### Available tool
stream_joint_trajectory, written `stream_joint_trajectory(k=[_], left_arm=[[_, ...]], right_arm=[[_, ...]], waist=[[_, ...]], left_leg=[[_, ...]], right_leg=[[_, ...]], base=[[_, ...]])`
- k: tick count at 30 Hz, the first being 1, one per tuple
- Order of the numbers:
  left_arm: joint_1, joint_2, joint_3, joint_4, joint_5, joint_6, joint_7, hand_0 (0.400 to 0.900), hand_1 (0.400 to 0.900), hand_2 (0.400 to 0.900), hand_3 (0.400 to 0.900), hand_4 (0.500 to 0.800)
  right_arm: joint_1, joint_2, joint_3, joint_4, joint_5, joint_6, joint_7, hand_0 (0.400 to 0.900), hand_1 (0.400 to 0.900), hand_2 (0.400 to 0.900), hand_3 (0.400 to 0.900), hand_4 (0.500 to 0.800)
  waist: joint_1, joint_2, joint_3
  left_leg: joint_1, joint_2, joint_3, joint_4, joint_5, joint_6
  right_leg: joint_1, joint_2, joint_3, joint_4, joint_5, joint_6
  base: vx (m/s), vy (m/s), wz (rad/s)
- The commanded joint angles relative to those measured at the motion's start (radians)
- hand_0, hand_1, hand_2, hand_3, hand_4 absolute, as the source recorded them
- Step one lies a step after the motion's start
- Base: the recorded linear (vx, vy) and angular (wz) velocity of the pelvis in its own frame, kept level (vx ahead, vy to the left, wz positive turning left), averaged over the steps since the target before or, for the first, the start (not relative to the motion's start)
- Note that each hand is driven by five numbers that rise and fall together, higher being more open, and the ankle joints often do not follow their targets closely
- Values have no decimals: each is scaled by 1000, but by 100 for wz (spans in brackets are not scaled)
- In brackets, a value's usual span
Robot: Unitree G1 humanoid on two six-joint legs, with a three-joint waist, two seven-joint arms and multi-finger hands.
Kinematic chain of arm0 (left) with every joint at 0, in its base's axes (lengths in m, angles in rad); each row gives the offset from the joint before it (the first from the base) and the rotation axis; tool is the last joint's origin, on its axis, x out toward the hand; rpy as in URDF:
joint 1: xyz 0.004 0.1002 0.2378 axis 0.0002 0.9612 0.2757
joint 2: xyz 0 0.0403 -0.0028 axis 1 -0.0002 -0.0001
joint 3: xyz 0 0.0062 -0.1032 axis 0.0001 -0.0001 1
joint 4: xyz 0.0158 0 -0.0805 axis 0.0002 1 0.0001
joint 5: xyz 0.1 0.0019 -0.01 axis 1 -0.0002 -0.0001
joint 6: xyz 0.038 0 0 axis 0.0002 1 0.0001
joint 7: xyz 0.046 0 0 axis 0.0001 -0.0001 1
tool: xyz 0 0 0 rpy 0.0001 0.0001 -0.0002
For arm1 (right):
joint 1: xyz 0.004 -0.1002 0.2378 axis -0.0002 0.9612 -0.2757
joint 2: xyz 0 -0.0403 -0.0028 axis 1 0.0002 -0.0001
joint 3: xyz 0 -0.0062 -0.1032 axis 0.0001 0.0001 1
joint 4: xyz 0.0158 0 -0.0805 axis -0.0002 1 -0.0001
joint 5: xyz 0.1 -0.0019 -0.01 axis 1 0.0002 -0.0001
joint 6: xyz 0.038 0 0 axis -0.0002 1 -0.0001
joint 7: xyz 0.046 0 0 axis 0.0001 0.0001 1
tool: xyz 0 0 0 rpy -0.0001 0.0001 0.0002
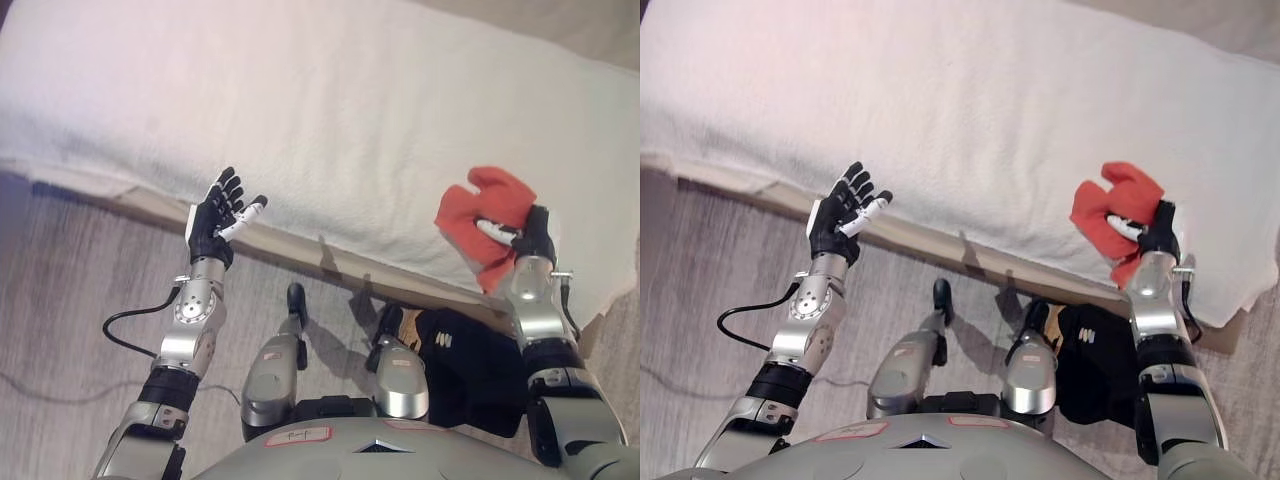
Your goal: Put the clothes on the bed into the basket.
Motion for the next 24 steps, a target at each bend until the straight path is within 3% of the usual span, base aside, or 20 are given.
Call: stream_joint_trajectory(k=[1, 6, 15, 24], left_arm=[[-29, -31, 60, -30, 65, -69, -32, 900, 900, 900, 900, 800], [-37, -45, 74, -29, 76, -67, -38, 900, 900, 900, 900, 800], [-73, -72, 58, -15, 77, -65, -56, 900, 900, 900, 900, 800], [-70, -69, 55, -1, 77, -59, -75, 900, 900, 900, 900, 800]], right_arm=[[5, -58, -48, -1, -40, -44, -17, 400, 400, 400, 400, 500], [58, -38, -102, -30, -37, -37, -15, 400, 400, 400, 400, 500], [98, -24, -181, -40, -19, -25, -37, 400, 400, 400, 400, 500], [98, -26, -178, 120, 52, -37, -26, 400, 400, 400, 400, 500]], waist=[[-36, -6, -138], [-74, 7, -145], [-140, 47, -139], [-142, 35, -148]], left_leg=[[134, 9, 73, -5, -211, 10], [168, 4, 146, -5, -229, 19], [207, -10, 245, -4, -257, 25], [238, 7, 248, -5, -280, 21]], right_leg=[[-78, -70, 28, -1, 185, 75], [-103, -73, 97, -20, 211, 80], [-122, -84, 157, -63, 255, 97], [-103, -69, 171, -62, 246, 99]], base=[[-52, 58, -85], [-24, 21, -61], [6, 12, -37], [41, -23, -10]])
